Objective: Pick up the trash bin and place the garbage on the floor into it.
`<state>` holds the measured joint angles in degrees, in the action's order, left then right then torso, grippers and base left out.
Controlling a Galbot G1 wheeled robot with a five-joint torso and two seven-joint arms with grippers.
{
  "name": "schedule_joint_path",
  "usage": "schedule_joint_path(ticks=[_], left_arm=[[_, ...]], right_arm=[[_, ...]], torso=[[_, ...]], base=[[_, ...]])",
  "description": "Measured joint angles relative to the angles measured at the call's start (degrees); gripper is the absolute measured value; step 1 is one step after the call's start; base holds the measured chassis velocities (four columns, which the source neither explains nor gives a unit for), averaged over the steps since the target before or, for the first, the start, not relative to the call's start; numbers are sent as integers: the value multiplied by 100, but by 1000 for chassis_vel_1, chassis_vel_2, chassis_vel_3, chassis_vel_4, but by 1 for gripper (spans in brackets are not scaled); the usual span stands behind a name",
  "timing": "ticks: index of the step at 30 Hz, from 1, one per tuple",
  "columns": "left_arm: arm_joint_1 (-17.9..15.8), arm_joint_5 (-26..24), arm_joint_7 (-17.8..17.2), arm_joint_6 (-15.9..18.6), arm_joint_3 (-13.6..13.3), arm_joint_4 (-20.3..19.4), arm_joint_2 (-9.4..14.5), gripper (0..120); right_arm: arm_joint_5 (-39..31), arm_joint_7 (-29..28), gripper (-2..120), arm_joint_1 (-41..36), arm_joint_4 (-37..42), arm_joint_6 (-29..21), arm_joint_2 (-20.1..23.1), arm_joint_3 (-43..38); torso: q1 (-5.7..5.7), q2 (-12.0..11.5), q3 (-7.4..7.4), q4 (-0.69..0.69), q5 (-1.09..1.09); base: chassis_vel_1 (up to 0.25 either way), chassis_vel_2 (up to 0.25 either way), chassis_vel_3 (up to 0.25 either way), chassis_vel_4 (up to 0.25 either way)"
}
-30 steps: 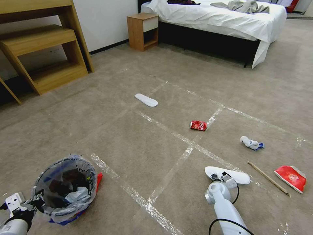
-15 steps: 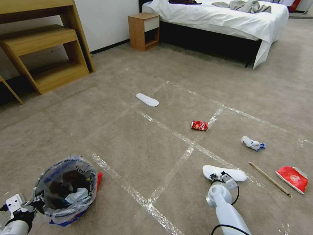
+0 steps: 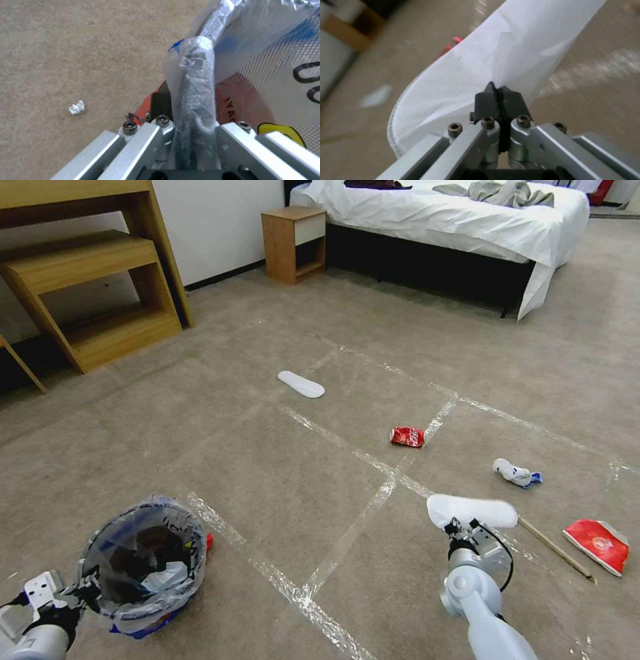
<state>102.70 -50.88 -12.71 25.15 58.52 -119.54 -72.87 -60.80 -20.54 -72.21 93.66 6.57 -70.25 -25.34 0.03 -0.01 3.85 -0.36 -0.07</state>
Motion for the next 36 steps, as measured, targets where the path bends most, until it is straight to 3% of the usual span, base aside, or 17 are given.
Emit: schedule_joint_path(ticks=[6, 11, 17, 20, 24, 27, 36], left_arm=[[6, -178, -87, 210, -20, -180, 85, 1], [-56, -249, -146, 286, -31, -213, 145, 1], [-61, -499, -257, 402, 0, -243, 276, 1], [-73, -754, -410, 539, 15, -317, 482, 1], [-96, -875, -483, 607, 15, -366, 553, 1], [-102, -1166, -595, 758, 42, -541, 670, 1], [-81, -1484, -701, 880, 212, -811, 737, 1]], right_arm=[[-217, 488, 0, 1, 1403, 307, 1258, 420], [-236, 576, 0, 247, 2158, 319, 1757, 777], [-192, 853, 0, 413, 2576, 405, 2040, 1126], [-153, 1405, 0, 725, 2656, 713, 2345, 1600], [-143, 1637, 0, 932, 2732, 855, 2520, 1894], [-130, 1927, 0, 1701, 3028, 972, 2861, 2812], [-299, 1979, 0, 2791, 3132, 916, 2900, 3679]], torso=[[0, 1, 0, 0, 0], [0, 1, 0, 1, 0], [0, 1, 0, 0, -1], [0, 0, 0, 0, -1], [0, 0, 0, 0, 0], [0, 1, 0, 0, -2], [0, 1, 0, 1, -1]], base=[[0, 0, 0, 0], [0, 0, 0, 0], [0, 0, 0, 0], [0, 0, 0, 0], [0, 0, 0, 0], [0, 0, 0, 0], [0, 0, 0, 0]])
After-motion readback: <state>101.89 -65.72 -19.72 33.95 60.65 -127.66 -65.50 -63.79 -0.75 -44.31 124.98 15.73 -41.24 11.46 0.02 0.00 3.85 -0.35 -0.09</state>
